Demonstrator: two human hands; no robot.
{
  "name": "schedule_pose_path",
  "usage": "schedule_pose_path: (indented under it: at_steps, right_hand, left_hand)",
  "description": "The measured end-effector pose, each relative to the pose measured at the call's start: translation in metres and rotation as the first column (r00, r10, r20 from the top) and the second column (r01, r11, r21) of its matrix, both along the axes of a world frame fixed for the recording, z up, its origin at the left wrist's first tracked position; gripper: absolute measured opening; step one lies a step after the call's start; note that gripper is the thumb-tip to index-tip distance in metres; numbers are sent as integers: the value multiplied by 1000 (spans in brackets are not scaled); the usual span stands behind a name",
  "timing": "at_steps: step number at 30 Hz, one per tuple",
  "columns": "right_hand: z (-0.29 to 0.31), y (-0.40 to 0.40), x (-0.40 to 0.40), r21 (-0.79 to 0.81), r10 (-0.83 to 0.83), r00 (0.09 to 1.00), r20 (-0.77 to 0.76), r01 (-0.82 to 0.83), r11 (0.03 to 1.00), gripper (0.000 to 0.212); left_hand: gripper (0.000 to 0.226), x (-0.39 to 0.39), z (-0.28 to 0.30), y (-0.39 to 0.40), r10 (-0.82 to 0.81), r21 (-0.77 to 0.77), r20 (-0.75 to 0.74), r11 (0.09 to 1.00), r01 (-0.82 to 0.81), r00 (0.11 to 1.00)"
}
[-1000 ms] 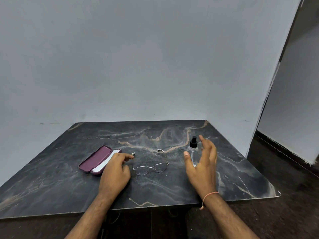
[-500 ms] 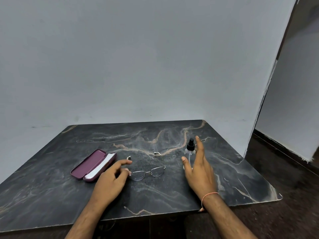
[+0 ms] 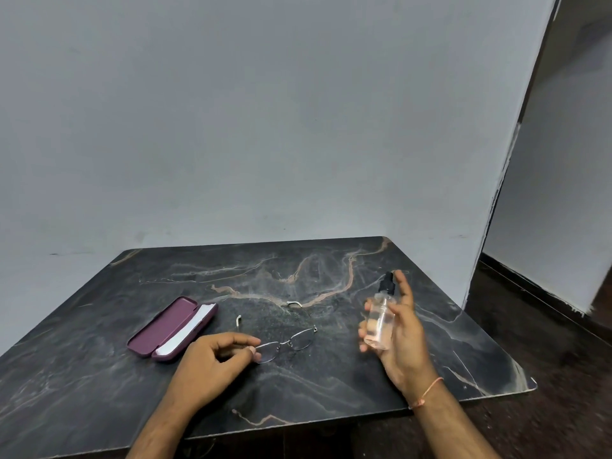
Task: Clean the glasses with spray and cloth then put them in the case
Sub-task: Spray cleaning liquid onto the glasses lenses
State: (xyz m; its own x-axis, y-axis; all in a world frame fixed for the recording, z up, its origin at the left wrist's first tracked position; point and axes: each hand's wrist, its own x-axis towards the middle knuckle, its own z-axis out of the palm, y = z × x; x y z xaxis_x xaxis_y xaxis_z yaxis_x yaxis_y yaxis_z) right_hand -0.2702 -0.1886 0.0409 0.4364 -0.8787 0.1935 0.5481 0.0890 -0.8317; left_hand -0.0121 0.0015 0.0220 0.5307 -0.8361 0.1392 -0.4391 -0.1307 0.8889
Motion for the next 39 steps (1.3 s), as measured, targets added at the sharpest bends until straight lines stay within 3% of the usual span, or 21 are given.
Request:
schedule_pose_path:
  at_steps: [7,11,15,20,24,28,32,39]
  right_hand:
    - [2,-2,-5,171,205,949,239,-249,953,52]
    - [-1,-2,-9,169,308,903,299,-367,915,25]
    - [3,2,-5,140,268,948,173,-293,946,33]
    - [6,14,4,-42,117,992,-47,-119,992,44]
    - [4,28,16,-247,-43,969,-243,-19,969,52]
    - [-4,39,32,-525,-266,879,-396,21,851,58]
    - [-8,46,53,-770,-491,764,-418,-12,638,59]
    - [-10,58,77,-912,-696,597,-400,-182,368,60]
  left_hand:
    - [36,2,-2,-1,-14,-26,84,1000,16,996]
    - [35,2,-2,0,-18,-34,110,999,22,994]
    - [27,2,-1,0,-10,-18,147,1000,13,989]
    - [18,1,-3,0,18,-49,167,999,-10,986]
    - [13,3,-4,-6,38,-65,222,998,-24,974]
    - [13,3,0,-18,71,-133,273,990,-35,959]
    - [14,6,5,-39,66,-188,102,981,-46,993]
    - [13,3,4,-55,84,-343,-124,931,-122,989]
